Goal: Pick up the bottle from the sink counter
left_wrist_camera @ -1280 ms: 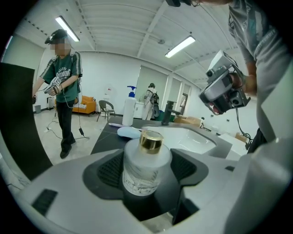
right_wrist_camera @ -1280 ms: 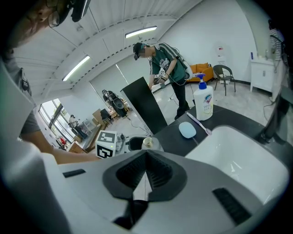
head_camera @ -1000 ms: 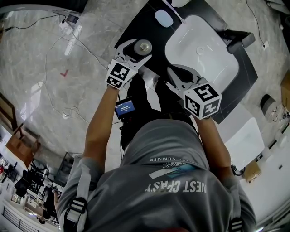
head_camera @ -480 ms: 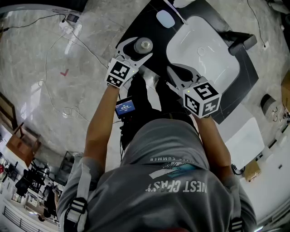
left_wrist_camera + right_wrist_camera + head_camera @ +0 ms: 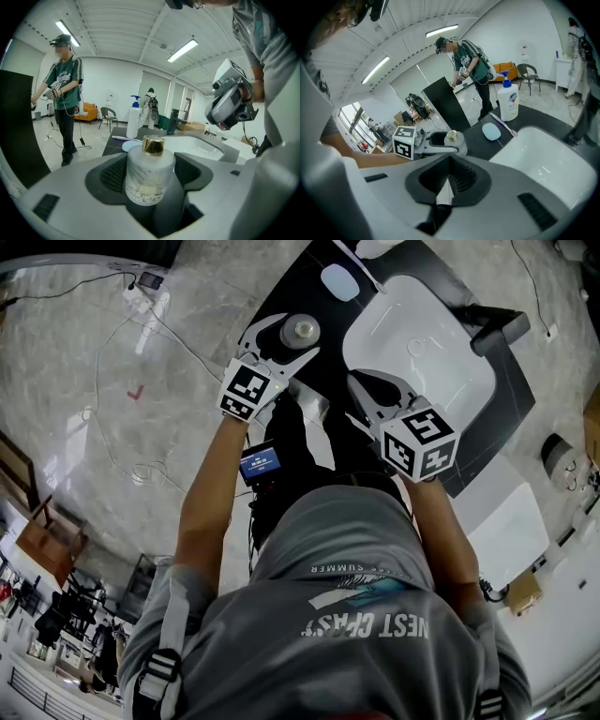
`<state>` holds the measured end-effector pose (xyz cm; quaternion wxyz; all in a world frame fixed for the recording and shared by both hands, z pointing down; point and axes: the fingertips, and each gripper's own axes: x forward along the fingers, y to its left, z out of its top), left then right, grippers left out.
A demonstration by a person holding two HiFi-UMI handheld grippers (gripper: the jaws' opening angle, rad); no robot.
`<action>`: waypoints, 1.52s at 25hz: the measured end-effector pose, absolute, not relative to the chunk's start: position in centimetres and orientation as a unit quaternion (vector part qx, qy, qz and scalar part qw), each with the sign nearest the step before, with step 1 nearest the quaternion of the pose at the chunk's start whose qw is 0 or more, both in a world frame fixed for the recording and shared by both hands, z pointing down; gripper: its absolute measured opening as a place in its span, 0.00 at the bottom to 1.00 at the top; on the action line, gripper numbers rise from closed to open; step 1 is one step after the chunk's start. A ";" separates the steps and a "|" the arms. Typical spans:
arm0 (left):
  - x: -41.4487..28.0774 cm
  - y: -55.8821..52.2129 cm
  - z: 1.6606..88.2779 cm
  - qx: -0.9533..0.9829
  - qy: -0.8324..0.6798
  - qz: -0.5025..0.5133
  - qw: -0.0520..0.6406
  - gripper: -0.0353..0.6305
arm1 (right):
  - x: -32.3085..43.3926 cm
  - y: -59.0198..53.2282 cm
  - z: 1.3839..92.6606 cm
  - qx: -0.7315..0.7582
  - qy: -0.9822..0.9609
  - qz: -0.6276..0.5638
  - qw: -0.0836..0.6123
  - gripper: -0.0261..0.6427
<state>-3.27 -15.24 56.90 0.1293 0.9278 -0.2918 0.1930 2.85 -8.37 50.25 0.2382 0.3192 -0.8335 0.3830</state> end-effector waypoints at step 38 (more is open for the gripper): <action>-1.2 -17.5 42.5 0.944 -0.306 0.111 0.064 0.52 | 6.4 -11.5 42.8 0.350 -0.875 0.269 0.197 0.03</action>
